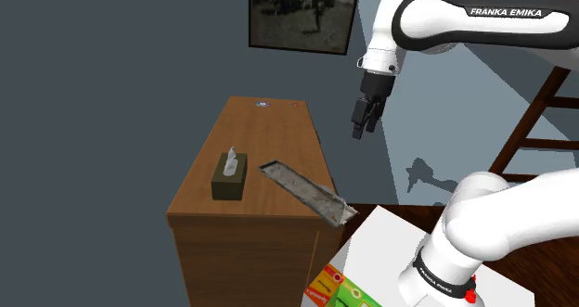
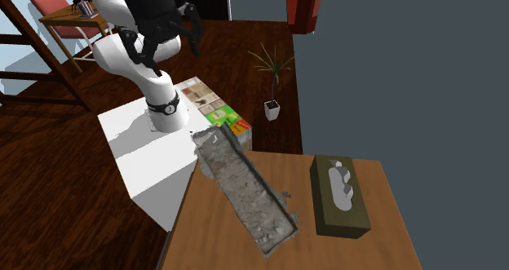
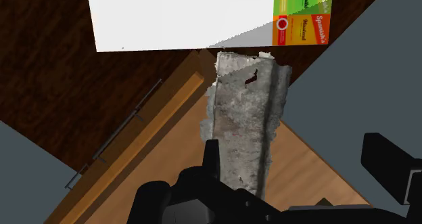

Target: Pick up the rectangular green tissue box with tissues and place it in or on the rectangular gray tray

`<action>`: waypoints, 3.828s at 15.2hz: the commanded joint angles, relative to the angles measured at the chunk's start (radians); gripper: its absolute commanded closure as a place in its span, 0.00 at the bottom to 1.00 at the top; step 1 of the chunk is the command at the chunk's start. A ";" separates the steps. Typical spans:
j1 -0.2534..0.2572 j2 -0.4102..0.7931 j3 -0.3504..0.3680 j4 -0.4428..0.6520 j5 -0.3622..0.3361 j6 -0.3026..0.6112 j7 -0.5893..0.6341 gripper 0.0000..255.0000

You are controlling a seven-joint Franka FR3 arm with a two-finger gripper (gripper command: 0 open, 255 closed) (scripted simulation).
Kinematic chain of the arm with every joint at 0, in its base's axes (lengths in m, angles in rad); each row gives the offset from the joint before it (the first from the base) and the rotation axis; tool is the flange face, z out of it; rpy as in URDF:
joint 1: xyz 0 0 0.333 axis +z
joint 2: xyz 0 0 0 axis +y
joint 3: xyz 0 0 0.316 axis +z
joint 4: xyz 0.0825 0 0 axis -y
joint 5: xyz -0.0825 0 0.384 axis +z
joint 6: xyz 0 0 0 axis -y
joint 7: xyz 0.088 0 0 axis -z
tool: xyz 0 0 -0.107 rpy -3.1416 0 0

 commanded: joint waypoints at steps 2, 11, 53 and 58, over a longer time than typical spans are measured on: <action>0.006 0.028 0.000 -0.002 0.010 0.035 -0.005 0.00; 0.071 0.316 0.001 0.045 0.112 0.320 -0.064 0.00; 0.187 1.113 0.063 0.565 0.409 0.692 -0.273 1.00; 0.187 1.113 0.063 0.565 0.409 0.692 -0.273 1.00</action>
